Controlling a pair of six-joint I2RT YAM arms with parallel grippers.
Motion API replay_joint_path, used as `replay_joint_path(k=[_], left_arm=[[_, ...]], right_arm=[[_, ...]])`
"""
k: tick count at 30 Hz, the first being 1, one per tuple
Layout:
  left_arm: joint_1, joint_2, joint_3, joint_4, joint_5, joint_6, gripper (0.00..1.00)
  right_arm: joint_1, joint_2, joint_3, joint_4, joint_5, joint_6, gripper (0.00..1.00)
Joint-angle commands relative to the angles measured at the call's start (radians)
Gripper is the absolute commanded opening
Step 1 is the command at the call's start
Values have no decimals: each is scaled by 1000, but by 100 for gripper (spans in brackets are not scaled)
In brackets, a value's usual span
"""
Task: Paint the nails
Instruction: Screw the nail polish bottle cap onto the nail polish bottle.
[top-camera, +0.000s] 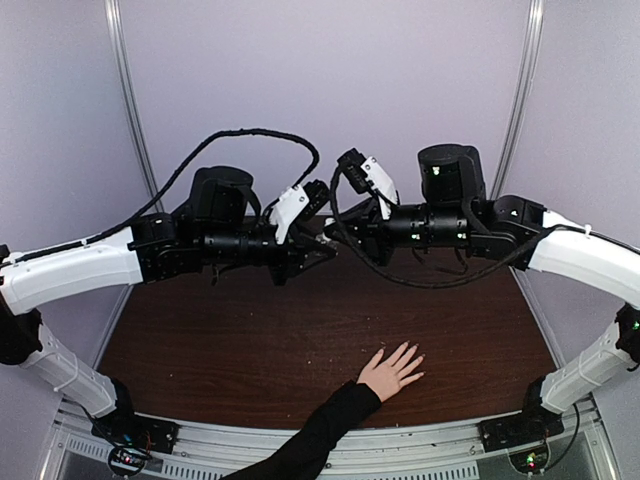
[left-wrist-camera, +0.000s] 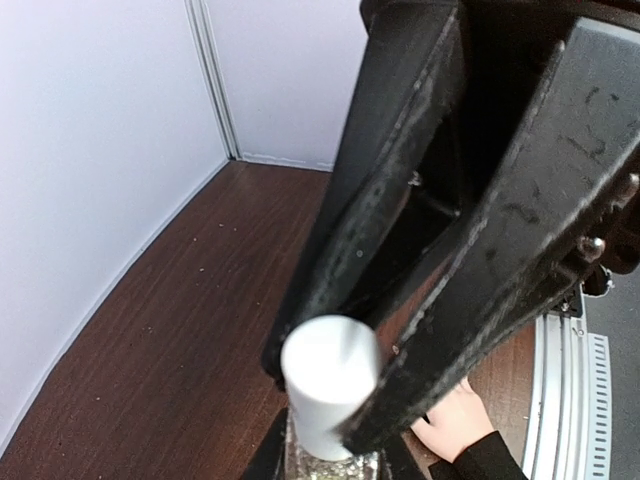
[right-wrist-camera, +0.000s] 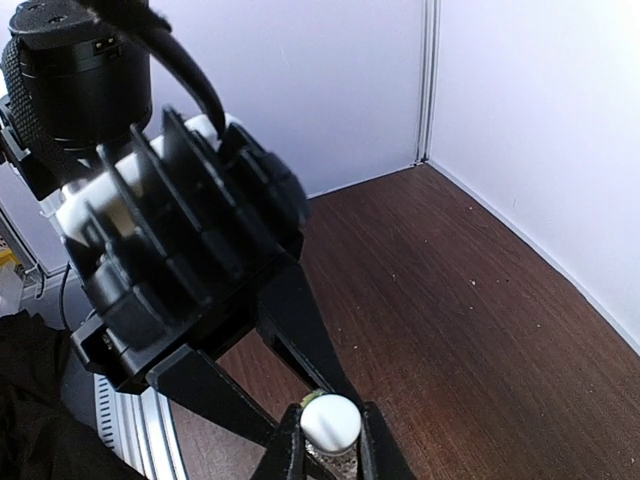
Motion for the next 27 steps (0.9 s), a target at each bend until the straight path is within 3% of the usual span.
replay_joint_path(k=[1, 4, 7, 18, 23, 27], left_arm=[[40, -31, 16, 29, -150, 12, 0], [40, -42, 15, 26, -76, 31, 0], [40, -53, 8, 20, 13, 57, 0], [38, -68, 8, -12, 550, 127, 0], [33, -59, 22, -37, 662, 143, 0], [21, -39, 40, -56, 675, 158, 0]], right_arm=[[-4, -41, -8, -95, 77, 32, 6], [-7, -65, -9, -102, 33, 13, 35], [-10, -93, -16, -98, -34, -5, 49], [-19, -115, 31, -127, -360, -95, 54], [-19, -104, 51, -121, -466, -95, 55], [-18, -65, 74, -116, -543, -70, 55]])
